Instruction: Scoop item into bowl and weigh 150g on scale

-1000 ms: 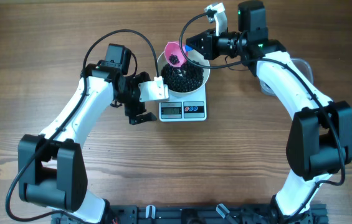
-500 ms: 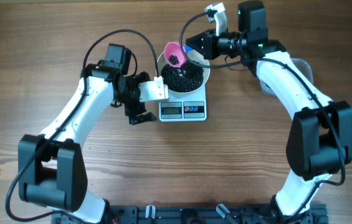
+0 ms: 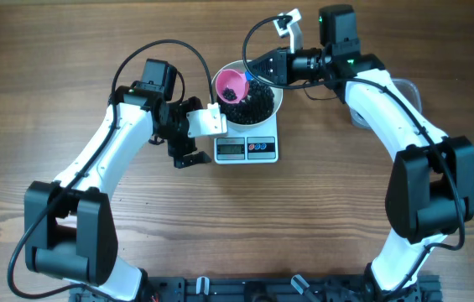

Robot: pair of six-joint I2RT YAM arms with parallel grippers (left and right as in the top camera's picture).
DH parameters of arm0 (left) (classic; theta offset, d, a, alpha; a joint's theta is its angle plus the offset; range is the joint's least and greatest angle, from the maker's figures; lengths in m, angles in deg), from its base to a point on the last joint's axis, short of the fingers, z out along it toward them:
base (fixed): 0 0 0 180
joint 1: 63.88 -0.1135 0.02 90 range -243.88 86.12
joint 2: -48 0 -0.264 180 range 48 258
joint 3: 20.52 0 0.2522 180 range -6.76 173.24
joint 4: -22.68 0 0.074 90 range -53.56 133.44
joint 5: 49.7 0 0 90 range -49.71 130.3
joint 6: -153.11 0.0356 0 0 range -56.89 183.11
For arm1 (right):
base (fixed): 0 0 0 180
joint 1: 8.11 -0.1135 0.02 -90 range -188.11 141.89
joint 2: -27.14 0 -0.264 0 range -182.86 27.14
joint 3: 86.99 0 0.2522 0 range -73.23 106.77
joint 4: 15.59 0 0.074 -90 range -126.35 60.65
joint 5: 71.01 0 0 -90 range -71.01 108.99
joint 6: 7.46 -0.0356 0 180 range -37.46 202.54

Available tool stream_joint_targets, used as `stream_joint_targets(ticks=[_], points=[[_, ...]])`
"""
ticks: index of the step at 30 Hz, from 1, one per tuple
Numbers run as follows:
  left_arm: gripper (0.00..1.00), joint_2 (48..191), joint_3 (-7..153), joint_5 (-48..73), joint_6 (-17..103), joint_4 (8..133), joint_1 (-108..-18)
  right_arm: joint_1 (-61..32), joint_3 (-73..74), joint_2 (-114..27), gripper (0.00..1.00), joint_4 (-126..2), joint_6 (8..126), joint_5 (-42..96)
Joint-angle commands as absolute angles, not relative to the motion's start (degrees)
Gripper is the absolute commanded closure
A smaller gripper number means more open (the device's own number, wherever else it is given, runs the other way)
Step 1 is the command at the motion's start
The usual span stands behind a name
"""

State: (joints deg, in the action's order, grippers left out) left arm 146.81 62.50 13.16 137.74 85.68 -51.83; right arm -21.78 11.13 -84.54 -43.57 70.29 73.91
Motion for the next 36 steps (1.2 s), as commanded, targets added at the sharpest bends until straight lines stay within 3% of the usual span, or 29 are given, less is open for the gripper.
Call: stream_joint_targets(ticks=[1, 11, 15, 30, 36], points=[[0.0, 146.39, 62.08, 11.83, 137.24, 85.68, -51.79, -20.05, 10.65, -85.48, 0.96, -40.49, 68.84, 77.1], [0.0, 146.39, 62.08, 11.83, 137.24, 85.68, -51.79, -9.65, 10.76, -85.48, 0.96, -33.62, 53.85, 94.83], [0.0, 146.39, 62.08, 11.83, 137.24, 85.68, -51.79, -4.99, 10.76, -85.48, 0.96, -33.82, 53.65, 97.82], [0.0, 146.39, 62.08, 11.83, 137.24, 85.68, -51.79, 12.23, 10.73, -85.48, 0.96, -49.51, 54.22, 97.89], [0.0, 146.39, 62.08, 11.83, 137.24, 85.68, -51.79, 17.54, 10.73, -85.48, 0.96, -59.61, 60.82, 92.62]])
